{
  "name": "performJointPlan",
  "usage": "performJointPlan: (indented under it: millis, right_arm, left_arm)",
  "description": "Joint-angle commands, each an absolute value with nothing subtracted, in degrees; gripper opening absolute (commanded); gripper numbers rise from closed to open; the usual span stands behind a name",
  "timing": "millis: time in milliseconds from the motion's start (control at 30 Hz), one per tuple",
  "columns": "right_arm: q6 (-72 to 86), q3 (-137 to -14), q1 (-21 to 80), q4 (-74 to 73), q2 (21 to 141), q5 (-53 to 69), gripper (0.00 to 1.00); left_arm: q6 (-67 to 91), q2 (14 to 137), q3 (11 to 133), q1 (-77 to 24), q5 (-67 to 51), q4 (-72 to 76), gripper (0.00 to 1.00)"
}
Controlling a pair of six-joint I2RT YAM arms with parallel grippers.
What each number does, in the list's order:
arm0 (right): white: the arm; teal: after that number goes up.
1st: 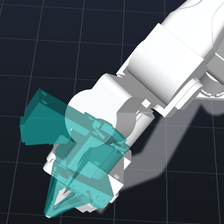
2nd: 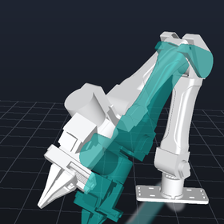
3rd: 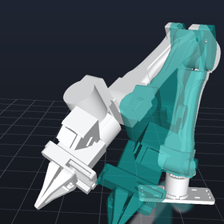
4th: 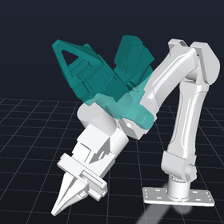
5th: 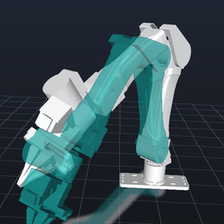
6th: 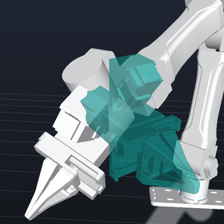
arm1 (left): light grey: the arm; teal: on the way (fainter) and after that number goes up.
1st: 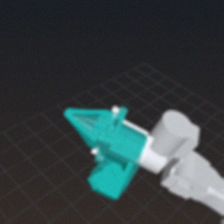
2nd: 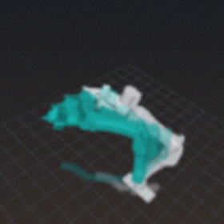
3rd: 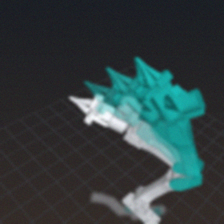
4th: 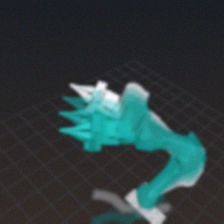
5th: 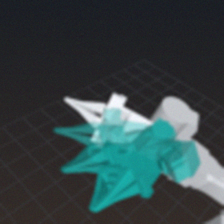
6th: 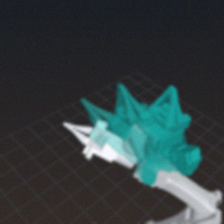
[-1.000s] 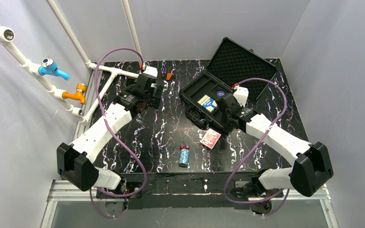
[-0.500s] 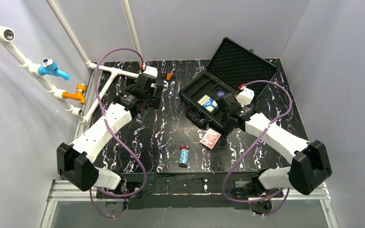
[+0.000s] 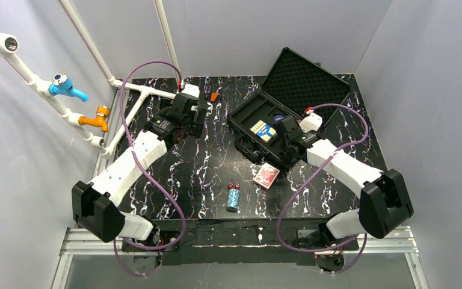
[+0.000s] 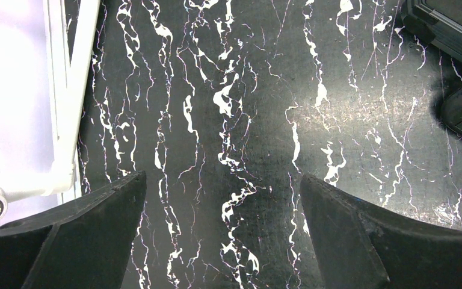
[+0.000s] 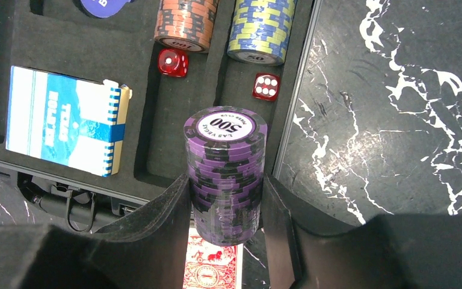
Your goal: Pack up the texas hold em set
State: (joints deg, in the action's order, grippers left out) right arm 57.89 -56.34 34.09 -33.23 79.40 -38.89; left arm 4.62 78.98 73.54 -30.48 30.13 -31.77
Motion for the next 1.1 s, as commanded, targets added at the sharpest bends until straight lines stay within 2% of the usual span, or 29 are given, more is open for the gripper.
performJointPlan:
  millis: [0,933,967,1000,1067]
  right_arm:
    - [60.5,-56.3,33.2,-29.3,79.7,-39.8,0.01]
    - [61.8,-56.8,31.7,-30.1,87.1,-33.4,0.01]
    - [61.9,-56.6,31.6,-29.8,87.1,-33.1,0.04]
    - [62.0,-56.0,31.6,-29.5,86.9,-32.8,0.12]
    - [62.5,-55.1,31.6,-28.4,86.3,-32.5,0.22]
  left_arm:
    - [4.2,76.6,73.2,-30.2,30.3,-32.8,0.99]
    - [4.4,76.3,73.2,-30.2,30.1,-32.7,0.99]
    - [4.3,76.3,73.2,-30.2,30.1,-32.7,0.99]
    - [4.3,76.3,73.1,-30.2,30.0,-32.8,0.99]
    - [4.3,76.1,73.2,-30.2,30.0,-32.8,0.99]
